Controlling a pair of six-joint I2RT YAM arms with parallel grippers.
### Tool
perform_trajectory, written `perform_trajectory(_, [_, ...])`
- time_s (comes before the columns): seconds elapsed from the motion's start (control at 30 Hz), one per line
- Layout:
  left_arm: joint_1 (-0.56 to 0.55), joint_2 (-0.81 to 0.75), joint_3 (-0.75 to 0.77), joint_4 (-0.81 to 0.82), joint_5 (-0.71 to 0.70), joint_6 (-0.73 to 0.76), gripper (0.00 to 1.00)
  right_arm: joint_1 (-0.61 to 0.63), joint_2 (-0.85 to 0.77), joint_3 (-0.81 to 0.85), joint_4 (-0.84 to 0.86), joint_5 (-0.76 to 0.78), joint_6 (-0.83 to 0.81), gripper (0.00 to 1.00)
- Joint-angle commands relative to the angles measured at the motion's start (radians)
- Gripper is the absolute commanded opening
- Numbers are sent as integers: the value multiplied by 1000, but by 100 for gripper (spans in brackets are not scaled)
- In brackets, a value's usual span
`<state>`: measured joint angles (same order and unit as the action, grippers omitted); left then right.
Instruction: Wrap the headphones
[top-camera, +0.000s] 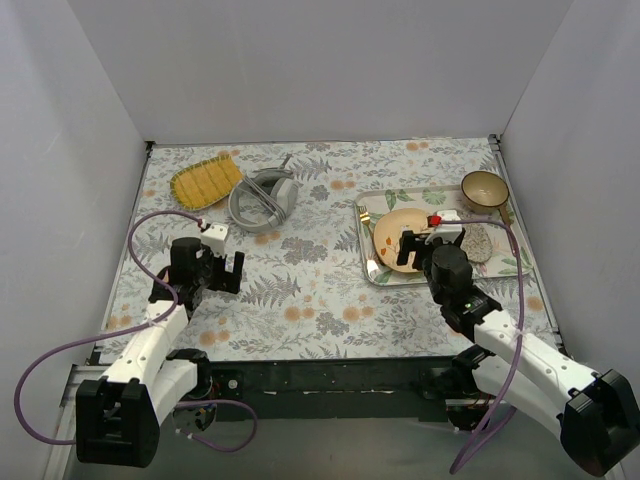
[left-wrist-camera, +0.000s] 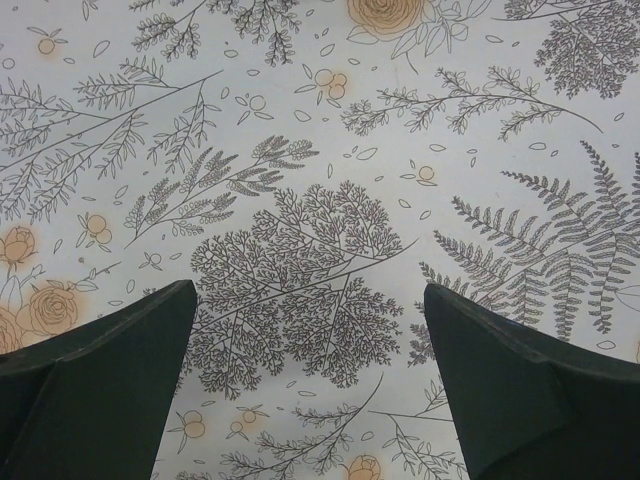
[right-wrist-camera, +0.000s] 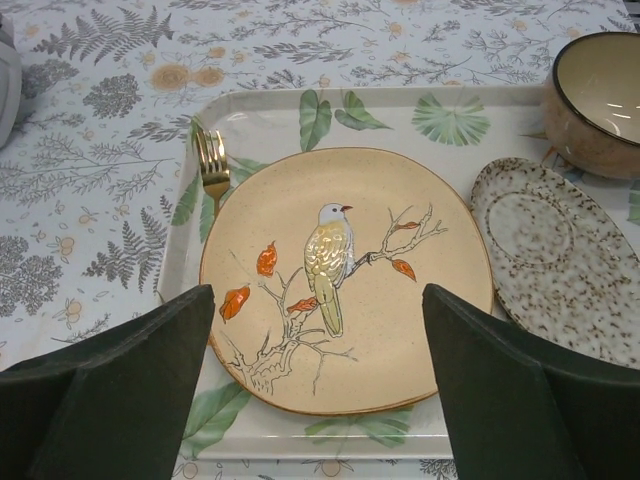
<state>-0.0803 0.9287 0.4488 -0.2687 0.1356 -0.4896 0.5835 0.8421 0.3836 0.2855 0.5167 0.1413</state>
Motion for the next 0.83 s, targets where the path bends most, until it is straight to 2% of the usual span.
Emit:
perform_trajectory(0.0, [7,-41,-13,17,28,31,98,-2,-35,-28,38,22,-17,98])
perform_trajectory(0.1, [7,-41,-16,17,41,40,98,-4,-2,-28,78,32,-8,99])
perform_trajectory(0.33, [5,-36,-16,17,29,37,98,-4,109,70,11,106,73,99])
perform_trajectory(0.47, [5,-31,-9,8,30,42,98,-4,147,103,-37,94,80,99])
perform_trajectory(0.6, [5,-28,-5,17,-5,22,98,-4,138,112,-59,88,72,99])
perform_trajectory(0.8, [5,-28,-5,33,-24,6,98,-4,78,58,20,83,47,98])
